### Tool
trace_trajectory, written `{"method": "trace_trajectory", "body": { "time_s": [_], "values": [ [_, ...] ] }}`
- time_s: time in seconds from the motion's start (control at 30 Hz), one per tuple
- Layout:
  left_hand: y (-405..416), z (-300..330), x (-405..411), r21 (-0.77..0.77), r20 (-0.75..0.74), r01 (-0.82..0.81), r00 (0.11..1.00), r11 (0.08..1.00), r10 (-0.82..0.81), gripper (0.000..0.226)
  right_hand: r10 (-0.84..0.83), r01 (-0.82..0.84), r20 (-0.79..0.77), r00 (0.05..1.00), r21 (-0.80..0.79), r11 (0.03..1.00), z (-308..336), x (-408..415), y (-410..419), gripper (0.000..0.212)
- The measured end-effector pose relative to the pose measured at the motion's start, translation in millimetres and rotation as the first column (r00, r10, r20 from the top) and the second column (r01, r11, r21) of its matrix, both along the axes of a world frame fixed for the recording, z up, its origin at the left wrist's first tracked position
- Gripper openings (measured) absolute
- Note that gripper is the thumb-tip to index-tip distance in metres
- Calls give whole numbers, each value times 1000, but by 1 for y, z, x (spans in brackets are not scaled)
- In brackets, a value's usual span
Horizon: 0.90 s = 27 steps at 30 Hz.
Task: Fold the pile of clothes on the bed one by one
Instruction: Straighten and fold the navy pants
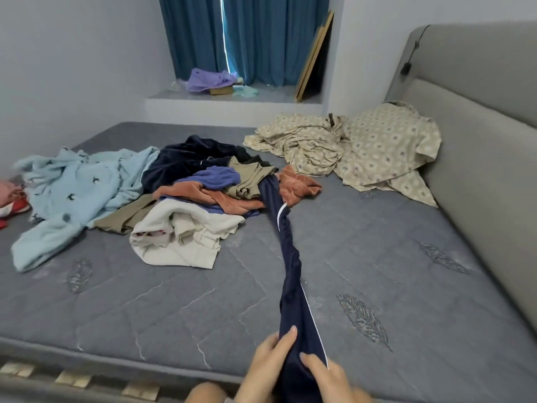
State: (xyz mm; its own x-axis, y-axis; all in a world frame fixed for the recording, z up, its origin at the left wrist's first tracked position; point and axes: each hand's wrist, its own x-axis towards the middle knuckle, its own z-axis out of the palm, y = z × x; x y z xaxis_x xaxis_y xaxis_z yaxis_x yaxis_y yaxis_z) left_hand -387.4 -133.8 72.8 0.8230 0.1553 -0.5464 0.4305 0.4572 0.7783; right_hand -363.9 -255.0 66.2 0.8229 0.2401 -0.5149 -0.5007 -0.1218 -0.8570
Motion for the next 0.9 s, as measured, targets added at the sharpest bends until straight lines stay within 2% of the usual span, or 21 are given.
{"method": "trace_trajectory", "body": {
  "time_s": [0.1,0.2,0.27,0.3,0.33,0.37,0.43,0.47,0.5,0.53,0.57,0.6,0.63,0.67,0.7,0.73,0.77,0.8,0.83,0.9],
  "values": [
    [-11,26,-5,132,77,-41,997,990,31,27,104,-107,78,991,27,994,17,-26,-7,31],
    [-12,41,-12,357,150,-86,988,930,33,16,133,-145,112,985,106,984,29,-45,-11,37],
    [-13,56,-20,505,216,-147,976,850,41,18,197,-218,107,975,245,945,46,-56,-18,14],
    [-12,65,-24,580,261,-180,965,795,28,18,169,-181,65,983,301,936,50,-56,-22,25],
    [-9,76,-30,627,316,-213,949,749,6,19,94,-81,-11,996,408,909,56,-55,-25,46],
    [-7,89,-40,660,375,-220,925,718,-61,21,-9,57,-104,995,468,882,52,-48,-30,56],
    [-4,108,-61,729,447,-181,857,660,-259,23,-95,147,-131,987,485,862,52,-34,-32,54],
    [-10,112,-67,773,431,-129,825,621,-365,20,-102,158,-137,985,505,849,60,-26,-29,57],
    [-23,110,-67,846,347,-65,820,529,-454,16,-84,145,-139,987,526,838,69,-18,-26,56],
    [-18,96,-60,934,169,8,870,357,-463,21,-61,135,-151,987,551,823,80,-9,-18,48],
    [-22,75,-55,944,79,126,812,306,-578,36,-24,106,-152,988,562,820,93,-2,-10,36],
    [-37,60,-43,939,143,75,802,335,-580,51,30,81,-174,984,597,798,108,3,0,37],
    [-44,59,-42,920,139,114,800,375,-584,55,65,61,-187,980,595,801,119,9,9,49],
    [-43,65,-60,885,205,127,756,447,-621,51,99,40,-194,976,610,791,126,17,15,57],
    [-34,83,-78,883,224,95,775,460,-591,39,70,46,-165,984,611,790,130,25,18,60],
    [-39,101,-95,807,294,139,748,574,-595,34,77,17,-126,989,616,788,137,31,19,57],
    [-34,119,-98,749,352,63,805,660,-477,28,63,-21,-52,997,580,814,143,35,17,46],
    [-16,123,-92,654,437,-78,851,752,-292,16,-5,6,-3,1000,537,844,146,40,12,27],
    [4,118,-86,583,481,-220,869,782,-114,12,-59,23,55,997,508,861,148,42,6,18],
    [35,105,-67,478,403,-299,910,826,96,16,-47,-42,186,982,447,894,151,37,-8,21]
  ]
}}
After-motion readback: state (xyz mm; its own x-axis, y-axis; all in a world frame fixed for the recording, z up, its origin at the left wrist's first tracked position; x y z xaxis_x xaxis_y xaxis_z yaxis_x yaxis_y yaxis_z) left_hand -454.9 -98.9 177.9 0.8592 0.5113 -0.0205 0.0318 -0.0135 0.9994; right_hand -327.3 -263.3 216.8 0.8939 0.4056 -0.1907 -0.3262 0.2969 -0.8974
